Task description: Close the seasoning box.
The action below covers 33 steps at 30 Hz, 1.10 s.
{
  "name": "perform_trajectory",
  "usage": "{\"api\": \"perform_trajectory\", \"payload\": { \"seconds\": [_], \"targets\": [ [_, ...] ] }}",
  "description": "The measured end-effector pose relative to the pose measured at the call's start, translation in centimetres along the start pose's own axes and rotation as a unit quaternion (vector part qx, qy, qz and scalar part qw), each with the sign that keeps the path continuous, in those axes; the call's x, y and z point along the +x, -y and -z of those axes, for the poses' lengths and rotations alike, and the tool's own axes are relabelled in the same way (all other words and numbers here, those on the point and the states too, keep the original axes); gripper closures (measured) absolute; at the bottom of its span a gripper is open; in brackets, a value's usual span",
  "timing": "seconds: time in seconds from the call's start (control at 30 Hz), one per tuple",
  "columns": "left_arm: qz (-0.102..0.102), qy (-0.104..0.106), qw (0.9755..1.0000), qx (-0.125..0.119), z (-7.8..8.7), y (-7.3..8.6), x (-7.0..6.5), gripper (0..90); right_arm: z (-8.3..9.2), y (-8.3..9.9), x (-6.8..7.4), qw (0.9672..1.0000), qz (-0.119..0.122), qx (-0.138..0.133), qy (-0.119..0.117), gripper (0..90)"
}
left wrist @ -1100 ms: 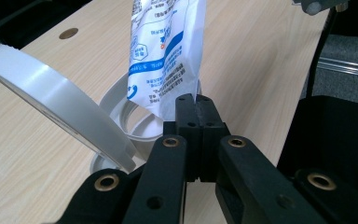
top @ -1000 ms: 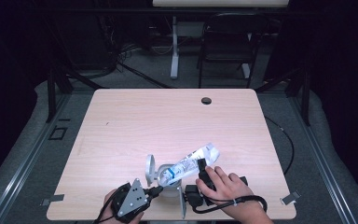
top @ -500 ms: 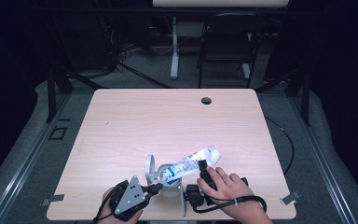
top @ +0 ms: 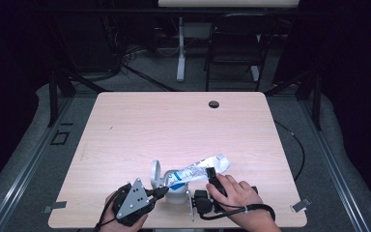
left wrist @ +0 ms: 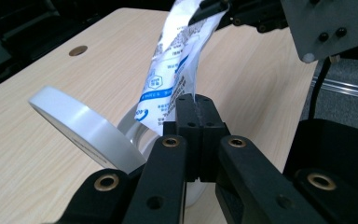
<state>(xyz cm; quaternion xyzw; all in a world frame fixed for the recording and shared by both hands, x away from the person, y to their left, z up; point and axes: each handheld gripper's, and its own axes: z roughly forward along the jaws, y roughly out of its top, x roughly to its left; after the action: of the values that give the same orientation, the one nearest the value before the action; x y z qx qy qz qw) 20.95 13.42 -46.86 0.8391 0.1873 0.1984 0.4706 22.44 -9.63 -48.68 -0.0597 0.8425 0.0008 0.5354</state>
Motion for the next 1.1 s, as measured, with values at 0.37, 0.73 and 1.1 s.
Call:
{"api": "perform_trajectory", "payload": {
  "seconds": [0.37, 0.73, 1.1],
  "targets": [
    [-0.003, -0.003, 0.9999, -0.013, 0.0, -0.5, 0.0, 90.0, 0.0, 0.4, -0.1, 0.9982, -0.051, -0.013, -0.028, 87.8],
    [0.034, -0.009, 0.9986, -0.039, 1.1, 0.3, 1.4, 76.3, 0.1, 1.0, 0.0, 0.9937, -0.097, -0.024, -0.051, 87.8],
    [0.047, -0.018, 0.9976, -0.048, 2.9, 1.0, 1.5, 70.6, 0.1, 1.6, 0.4, 0.9877, -0.136, -0.044, -0.062, 87.8]
  ]
}}
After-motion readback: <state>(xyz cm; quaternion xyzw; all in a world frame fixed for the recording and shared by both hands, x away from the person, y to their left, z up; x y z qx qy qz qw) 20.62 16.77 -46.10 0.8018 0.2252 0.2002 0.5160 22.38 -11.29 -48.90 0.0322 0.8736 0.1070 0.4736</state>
